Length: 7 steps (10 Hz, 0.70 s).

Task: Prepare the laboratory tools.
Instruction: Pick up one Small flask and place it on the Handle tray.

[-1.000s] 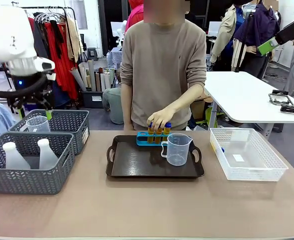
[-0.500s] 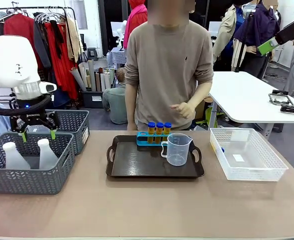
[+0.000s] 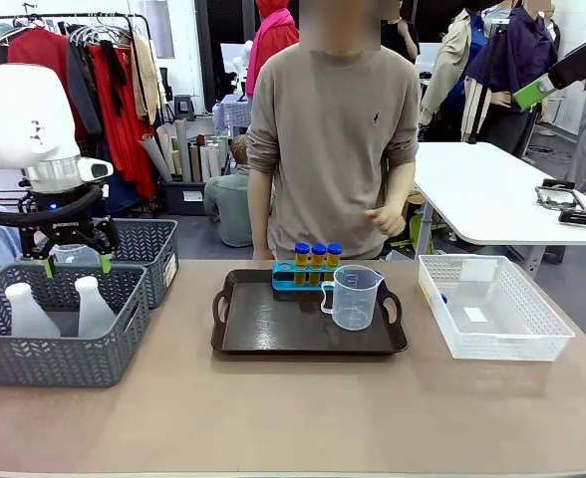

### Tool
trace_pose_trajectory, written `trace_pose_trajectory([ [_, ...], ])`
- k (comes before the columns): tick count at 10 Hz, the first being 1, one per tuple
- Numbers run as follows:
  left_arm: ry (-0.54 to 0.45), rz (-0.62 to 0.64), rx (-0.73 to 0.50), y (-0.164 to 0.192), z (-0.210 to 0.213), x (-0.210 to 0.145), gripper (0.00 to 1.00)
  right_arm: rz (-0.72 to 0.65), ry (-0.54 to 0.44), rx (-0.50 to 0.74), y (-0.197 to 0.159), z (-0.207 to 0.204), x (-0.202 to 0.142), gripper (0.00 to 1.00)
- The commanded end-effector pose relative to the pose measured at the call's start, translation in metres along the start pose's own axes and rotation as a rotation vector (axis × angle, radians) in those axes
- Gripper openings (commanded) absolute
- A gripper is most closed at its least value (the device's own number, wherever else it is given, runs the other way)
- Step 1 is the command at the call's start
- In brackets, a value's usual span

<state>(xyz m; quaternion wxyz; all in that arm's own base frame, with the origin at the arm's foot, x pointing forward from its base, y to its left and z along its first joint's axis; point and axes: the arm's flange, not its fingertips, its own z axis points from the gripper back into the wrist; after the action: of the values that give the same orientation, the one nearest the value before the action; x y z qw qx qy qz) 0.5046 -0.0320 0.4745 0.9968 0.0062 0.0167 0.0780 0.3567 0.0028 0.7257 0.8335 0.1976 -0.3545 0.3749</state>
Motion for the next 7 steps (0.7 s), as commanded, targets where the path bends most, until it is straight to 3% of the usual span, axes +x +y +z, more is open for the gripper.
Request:
trace_pose_trajectory([
  [1,0.037,-0.100,0.015,0.003,-0.002,0.023,1.00,0.006,-0.013,0.015,0.001,0.000,0.000,1.00],
  [7,0.005,-0.108,-0.035,0.012,-0.031,0.031,1.00,0.006,-0.013,0.015,0.001,0.000,0.000,1.00],
])
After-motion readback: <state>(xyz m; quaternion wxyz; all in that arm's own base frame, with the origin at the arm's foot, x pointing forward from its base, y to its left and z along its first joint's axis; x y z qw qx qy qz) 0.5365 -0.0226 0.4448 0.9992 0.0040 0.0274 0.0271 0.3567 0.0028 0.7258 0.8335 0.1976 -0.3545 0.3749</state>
